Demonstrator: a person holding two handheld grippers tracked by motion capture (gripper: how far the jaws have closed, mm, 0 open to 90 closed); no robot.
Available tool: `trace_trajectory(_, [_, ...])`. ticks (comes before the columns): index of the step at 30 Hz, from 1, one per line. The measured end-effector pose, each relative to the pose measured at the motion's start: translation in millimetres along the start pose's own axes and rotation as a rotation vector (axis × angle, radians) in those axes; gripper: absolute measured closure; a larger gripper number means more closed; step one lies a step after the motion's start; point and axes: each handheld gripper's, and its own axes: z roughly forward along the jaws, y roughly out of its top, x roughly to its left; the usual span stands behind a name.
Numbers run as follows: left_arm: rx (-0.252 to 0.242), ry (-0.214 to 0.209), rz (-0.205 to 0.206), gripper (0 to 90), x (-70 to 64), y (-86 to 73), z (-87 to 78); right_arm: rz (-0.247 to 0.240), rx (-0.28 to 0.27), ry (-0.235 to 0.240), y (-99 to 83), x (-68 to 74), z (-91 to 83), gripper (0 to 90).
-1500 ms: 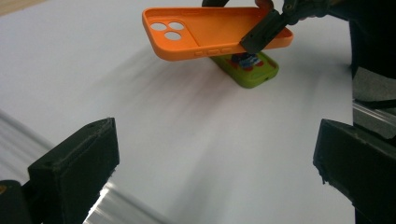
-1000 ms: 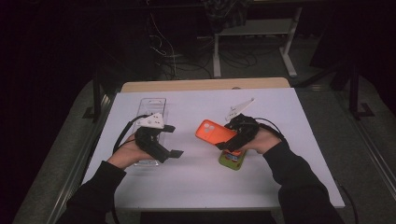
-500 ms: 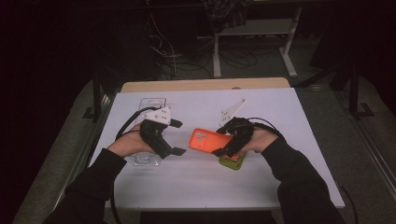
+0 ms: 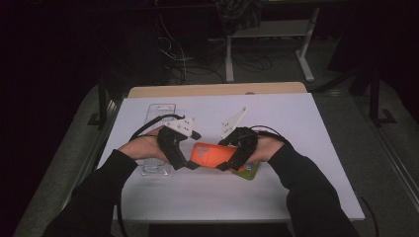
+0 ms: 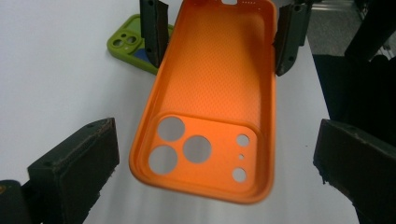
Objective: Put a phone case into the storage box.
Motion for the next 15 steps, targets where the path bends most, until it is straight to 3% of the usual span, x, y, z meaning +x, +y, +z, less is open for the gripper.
trace_trajectory(10, [0.079, -0.028, 0.029, 0.0, -1.6, 1.5, 15.5, -0.045, -0.015, 0.019, 8.0, 7.0, 2.6, 14.8])
trace_trajectory(11, [0.085, -0.032, 0.033, 0.0, -1.7, 1.7, 16.1, -0.015, 0.006, 0.024, 8.0, 9.6, 1.8, 14.8])
trace_trajectory(15, [0.11, -0.043, 0.03, 0.0, -3.3, 1.2, 20.7, -0.026, 0.004, 0.028, 8.8, 10.2, 2.0, 14.7])
